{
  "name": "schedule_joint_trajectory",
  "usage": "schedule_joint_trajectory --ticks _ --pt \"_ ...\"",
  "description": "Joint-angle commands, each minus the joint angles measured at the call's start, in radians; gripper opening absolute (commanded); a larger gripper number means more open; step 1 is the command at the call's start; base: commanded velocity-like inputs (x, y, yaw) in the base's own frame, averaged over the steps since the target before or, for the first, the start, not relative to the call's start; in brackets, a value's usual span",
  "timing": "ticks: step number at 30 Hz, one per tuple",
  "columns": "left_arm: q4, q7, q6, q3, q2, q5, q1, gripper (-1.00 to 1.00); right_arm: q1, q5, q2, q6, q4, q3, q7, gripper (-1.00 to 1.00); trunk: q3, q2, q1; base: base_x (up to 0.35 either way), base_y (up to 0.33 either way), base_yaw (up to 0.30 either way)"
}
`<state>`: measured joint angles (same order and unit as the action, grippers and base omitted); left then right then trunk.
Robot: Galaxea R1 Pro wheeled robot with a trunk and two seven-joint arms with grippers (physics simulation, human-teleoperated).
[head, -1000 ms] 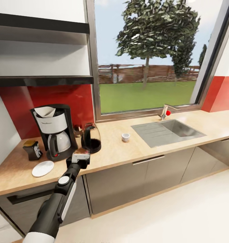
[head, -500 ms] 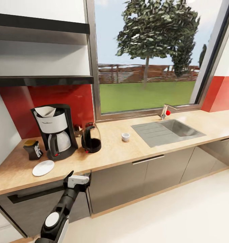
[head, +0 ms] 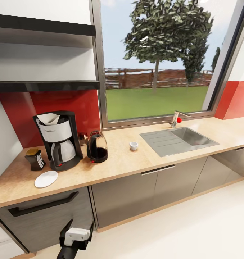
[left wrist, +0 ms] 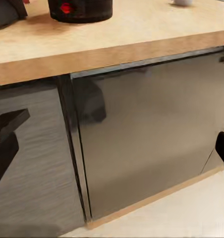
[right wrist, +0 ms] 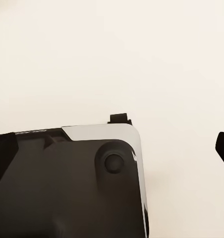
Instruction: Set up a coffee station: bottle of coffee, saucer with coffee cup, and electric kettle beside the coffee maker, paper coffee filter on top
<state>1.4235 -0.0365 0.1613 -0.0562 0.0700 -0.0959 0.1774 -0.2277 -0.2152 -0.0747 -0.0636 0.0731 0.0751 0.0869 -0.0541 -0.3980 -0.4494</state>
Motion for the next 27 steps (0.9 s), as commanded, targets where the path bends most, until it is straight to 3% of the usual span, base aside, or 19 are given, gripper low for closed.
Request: schedule_joint_trajectory --ticks 1,12,17,22,25,27 --pt "-0.017 -0.002 0.004 0.002 -0.001 -0.010 0.004 1.00 -0.001 -0.010 0.000 -0.004 -0.001 0.008 0.004 1.00 -0.002 -0.002 -0.001 0.000 0.000 0.000" --pt "-0.427 0.001 0.001 0.016 -0.063 -0.012 0.020 1.00 -0.001 -0.011 0.000 -0.003 -0.002 0.006 0.002 1.00 -0.002 -0.002 -0.001 0.000 0.000 0.000" --pt "-0.637 0.002 -0.006 0.101 -0.098 -0.009 0.017 1.00 -0.001 -0.012 0.001 -0.002 -0.001 0.004 0.002 1.00 -0.002 -0.002 -0.001 0.000 0.000 0.000" --pt "-0.878 0.002 -0.015 0.262 -0.112 -0.013 0.012 1.00 -0.001 -0.012 0.001 -0.001 -0.001 0.003 0.002 1.00 -0.002 -0.002 -0.001 0.000 0.000 0.023" --pt "-0.995 0.010 -0.033 0.311 -0.135 -0.015 0.010 1.00 -0.001 -0.012 -0.001 -0.001 -0.001 0.003 0.002 1.00 -0.004 -0.002 -0.001 0.000 0.000 0.124" --pt "-1.053 0.018 -0.047 0.324 -0.150 -0.016 0.010 1.00 -0.001 -0.011 -0.002 0.000 0.000 0.004 0.003 1.00 -0.006 -0.002 -0.001 0.000 0.000 0.160"
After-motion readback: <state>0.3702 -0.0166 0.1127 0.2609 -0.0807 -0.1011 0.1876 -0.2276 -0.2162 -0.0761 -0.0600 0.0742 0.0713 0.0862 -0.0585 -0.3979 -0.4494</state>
